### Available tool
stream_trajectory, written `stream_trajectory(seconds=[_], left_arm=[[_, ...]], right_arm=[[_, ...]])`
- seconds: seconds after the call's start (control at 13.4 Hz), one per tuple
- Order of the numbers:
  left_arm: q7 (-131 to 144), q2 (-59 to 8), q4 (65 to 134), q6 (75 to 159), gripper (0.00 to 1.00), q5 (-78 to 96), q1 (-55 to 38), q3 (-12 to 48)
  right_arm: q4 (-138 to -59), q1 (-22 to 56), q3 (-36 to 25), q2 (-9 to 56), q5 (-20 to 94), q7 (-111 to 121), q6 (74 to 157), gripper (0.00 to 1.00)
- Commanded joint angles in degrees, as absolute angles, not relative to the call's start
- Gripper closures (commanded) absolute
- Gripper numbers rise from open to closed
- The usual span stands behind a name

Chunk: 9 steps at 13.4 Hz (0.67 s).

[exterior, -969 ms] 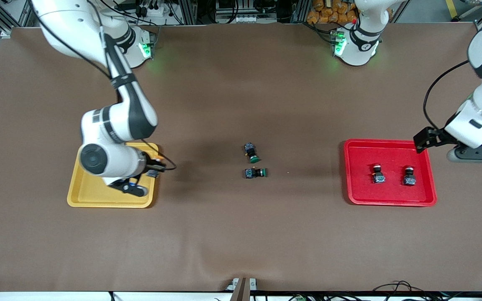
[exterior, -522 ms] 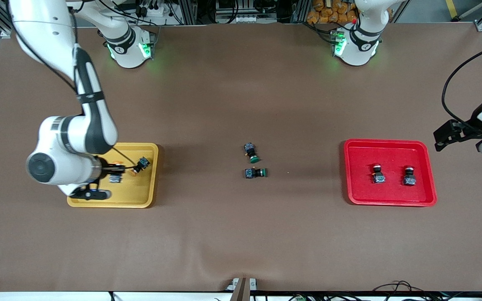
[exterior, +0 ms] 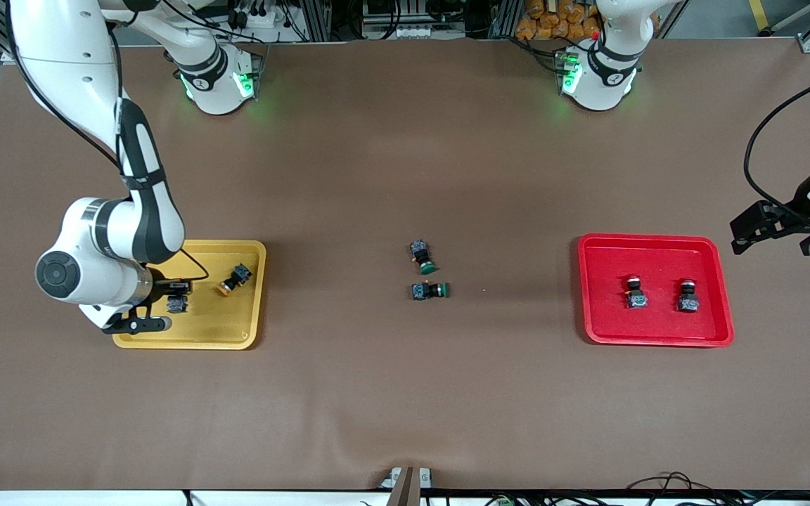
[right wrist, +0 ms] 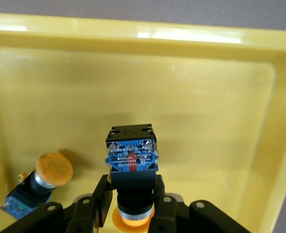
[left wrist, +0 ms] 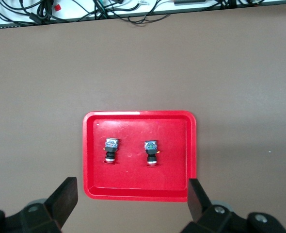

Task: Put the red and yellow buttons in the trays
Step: 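Lower the orange button into the yellow tray while the left gripper withdraws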

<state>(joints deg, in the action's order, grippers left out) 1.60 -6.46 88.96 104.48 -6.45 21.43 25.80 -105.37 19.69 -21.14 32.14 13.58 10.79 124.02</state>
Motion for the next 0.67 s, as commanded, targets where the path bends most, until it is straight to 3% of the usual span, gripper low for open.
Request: stream_trajectory(seconds=[0.0, 0.15, 0.37, 0.6], left_arm=[[0.5, -6.4, 87.5, 101.6, 0.00, -3.3, 14.4, 18.5], [0.3, -5.6, 87.5, 100.0, 0.00, 1.1, 6.3, 8.6], [-1.8, -4.7, 87.5, 97.9, 0.00, 2.2, -3.0, -1.3], [-1.8, -3.6, 88.0, 97.5, 0.00, 2.2, -6.6, -5.1]], right_arm=[[-106.4, 19.7, -21.1, 31.9, 17.1, 11.6, 125.0, 0.01], [-106.3, 19.7, -21.1, 31.9, 18.1, 11.3, 124.5, 0.00], [-105.6, 19.7, -21.1, 31.4, 18.1, 11.3, 123.0, 0.00], [-104.7, 19.8, -21.1, 29.8, 18.1, 11.8, 120.2, 0.00]])
